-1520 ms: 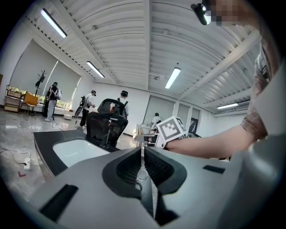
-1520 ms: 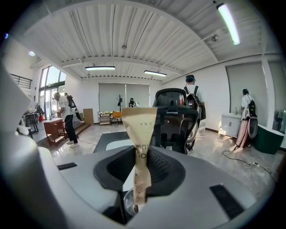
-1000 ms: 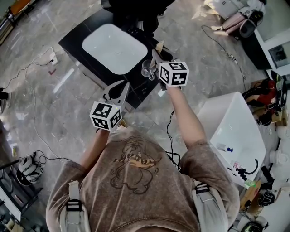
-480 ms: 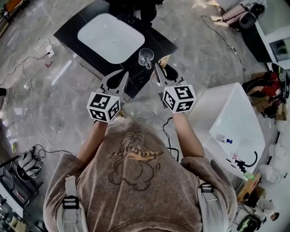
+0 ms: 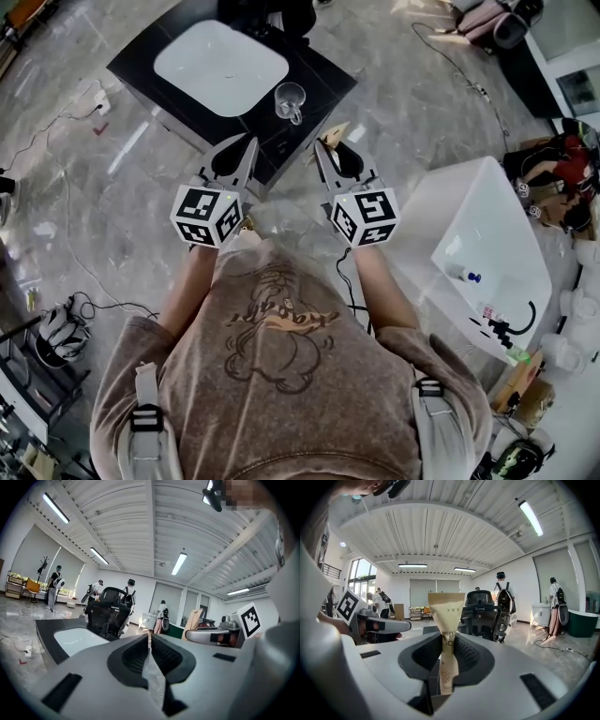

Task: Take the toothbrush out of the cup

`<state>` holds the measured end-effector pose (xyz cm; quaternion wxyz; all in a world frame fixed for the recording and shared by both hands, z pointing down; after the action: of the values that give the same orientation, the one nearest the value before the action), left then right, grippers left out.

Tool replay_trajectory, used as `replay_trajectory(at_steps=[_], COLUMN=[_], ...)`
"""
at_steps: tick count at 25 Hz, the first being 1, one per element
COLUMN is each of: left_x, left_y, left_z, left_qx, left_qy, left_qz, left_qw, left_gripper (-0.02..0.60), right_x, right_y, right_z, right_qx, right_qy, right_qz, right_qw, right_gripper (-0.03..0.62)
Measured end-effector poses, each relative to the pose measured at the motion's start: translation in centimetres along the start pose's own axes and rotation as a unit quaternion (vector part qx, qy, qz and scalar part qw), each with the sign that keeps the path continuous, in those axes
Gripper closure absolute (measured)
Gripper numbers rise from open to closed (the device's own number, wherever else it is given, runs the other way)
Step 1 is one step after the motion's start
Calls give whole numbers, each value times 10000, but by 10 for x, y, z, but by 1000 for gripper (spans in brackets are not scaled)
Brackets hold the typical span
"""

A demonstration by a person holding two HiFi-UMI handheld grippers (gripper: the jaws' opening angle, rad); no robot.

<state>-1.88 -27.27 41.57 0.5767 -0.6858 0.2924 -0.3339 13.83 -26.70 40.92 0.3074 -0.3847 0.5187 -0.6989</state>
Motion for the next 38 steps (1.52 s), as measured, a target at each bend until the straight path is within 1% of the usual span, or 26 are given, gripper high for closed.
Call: replay_trajectory(at_steps=[3, 7, 11, 16, 26, 29, 38], left_x=[-12, -34, -56, -84, -146, -163, -187], left_y=[-4, -7, -8, -11, -33, -36, -44], left_z=[16, 29, 43, 55, 78, 84, 102], left_qx=[30, 79, 126, 153, 122, 148, 156], left_qy=[120, 212, 223, 204, 72, 23, -70], left_qz=[-40, -93, -103, -78, -90, -88, -79], left_qw=[9999, 9997, 9996, 9996, 9999, 9998, 9998], left_gripper=[548, 548, 548, 548, 548, 548, 548], right_x=[-16, -30, -49, -75, -125, -138, -160], right_y=[-8, -15, -24, -33, -58, -65, -79], right_z=[-1, -14, -28, -48, -102, -117, -139], right_qx=[21, -53, 58, 167, 205, 211, 207], right_qy=[108, 224, 183, 43, -29, 15, -76], right_qz=[-32, -58, 30, 257, 359, 348, 397], right_qw=[9999, 9997, 9998, 9995, 9991, 9992, 9990], right_gripper=[503, 503, 503, 503, 503, 503, 503])
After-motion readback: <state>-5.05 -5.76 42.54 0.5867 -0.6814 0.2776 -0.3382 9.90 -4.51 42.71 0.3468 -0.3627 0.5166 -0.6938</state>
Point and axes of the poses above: the fingertips, and each gripper's own axes: x forward along the fingers, z to its right, y out of its top, the point moved 3 cm from there along -x, backward along the fingers, and after that the axes turned 8 degrees about x, right-handed, at the moved point
